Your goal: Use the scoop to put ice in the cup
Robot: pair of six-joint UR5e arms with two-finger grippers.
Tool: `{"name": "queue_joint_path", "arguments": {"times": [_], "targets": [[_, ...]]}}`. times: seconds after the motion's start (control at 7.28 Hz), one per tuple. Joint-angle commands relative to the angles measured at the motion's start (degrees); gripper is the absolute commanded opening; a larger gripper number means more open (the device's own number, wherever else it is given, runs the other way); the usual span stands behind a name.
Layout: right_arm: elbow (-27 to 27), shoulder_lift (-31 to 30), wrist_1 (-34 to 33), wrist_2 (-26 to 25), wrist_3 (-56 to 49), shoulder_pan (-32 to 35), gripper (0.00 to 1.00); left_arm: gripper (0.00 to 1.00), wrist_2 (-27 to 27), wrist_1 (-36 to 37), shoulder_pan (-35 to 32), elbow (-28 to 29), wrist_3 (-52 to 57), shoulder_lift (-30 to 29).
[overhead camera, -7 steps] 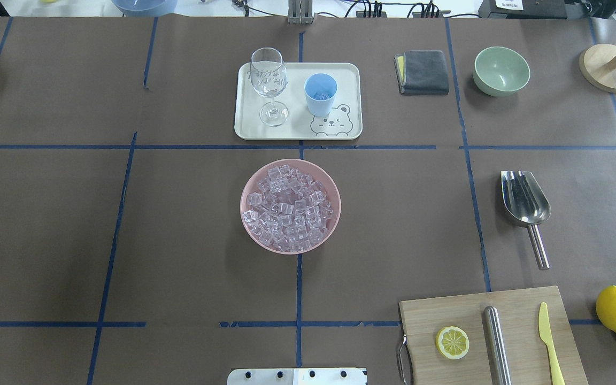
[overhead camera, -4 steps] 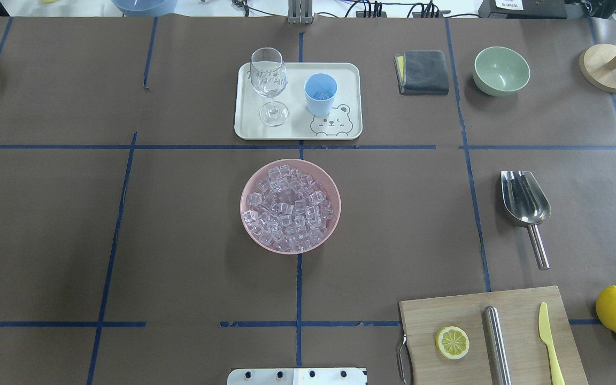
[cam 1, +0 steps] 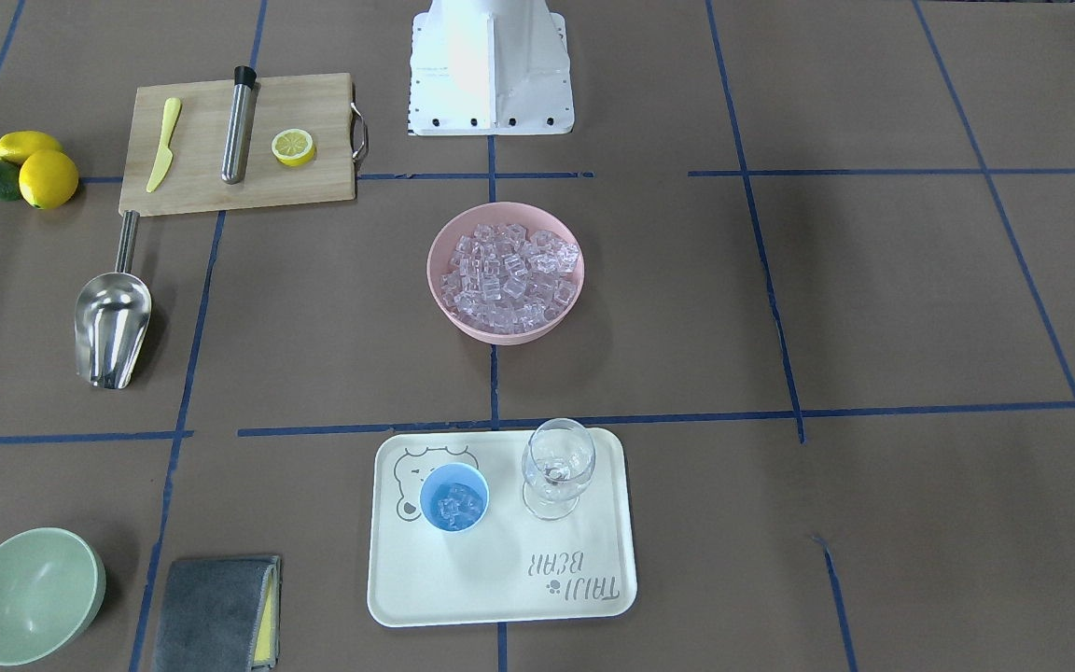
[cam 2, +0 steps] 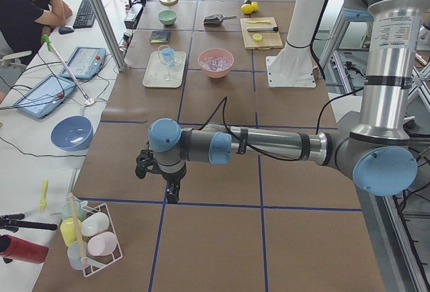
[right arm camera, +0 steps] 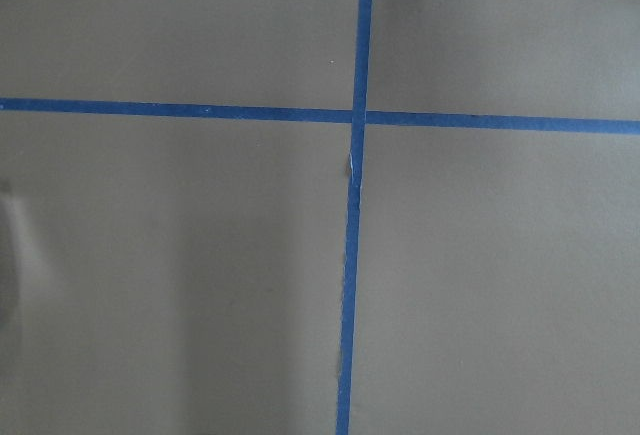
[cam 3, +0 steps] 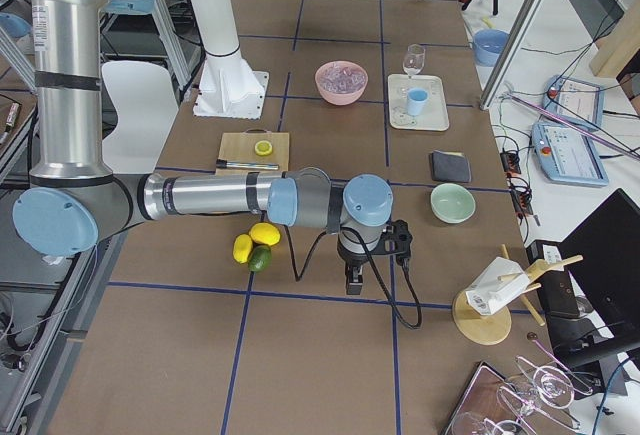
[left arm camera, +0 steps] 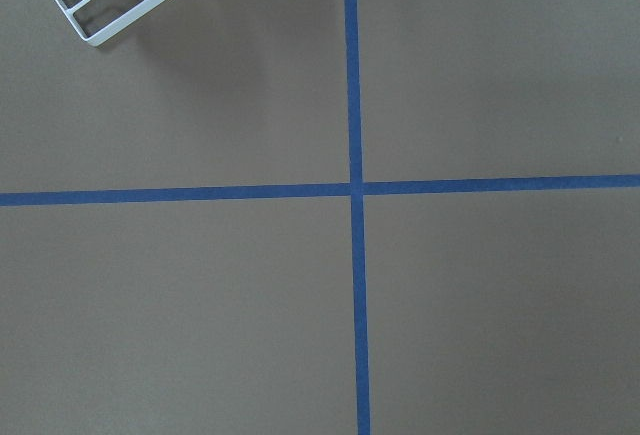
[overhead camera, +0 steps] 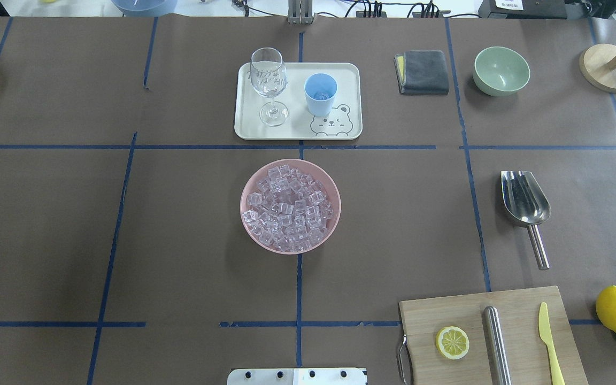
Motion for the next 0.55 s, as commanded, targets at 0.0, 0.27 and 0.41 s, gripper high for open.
{"name": "queue_joint_path", "arguments": {"times": [0.0, 0.27, 0.41], "targets": [[-0.31, -0.02, 0.82, 0.04, -0.06, 0.76, 1.0, 1.0, 0.0, 0.0, 0.0, 0.07, 0.0, -0.19], [-0.4, -0.02, 1.79, -0.05, 0.12, 0.77, 1.0, 1.0, 0.0, 0.0, 0.0, 0.16, 0.0, -0.54], [-0.4, -0.02, 1.79, -0.05, 0.03, 0.77, 1.0, 1.0, 0.0, 0.0, 0.0, 0.16, 0.0, -0.54]]}}
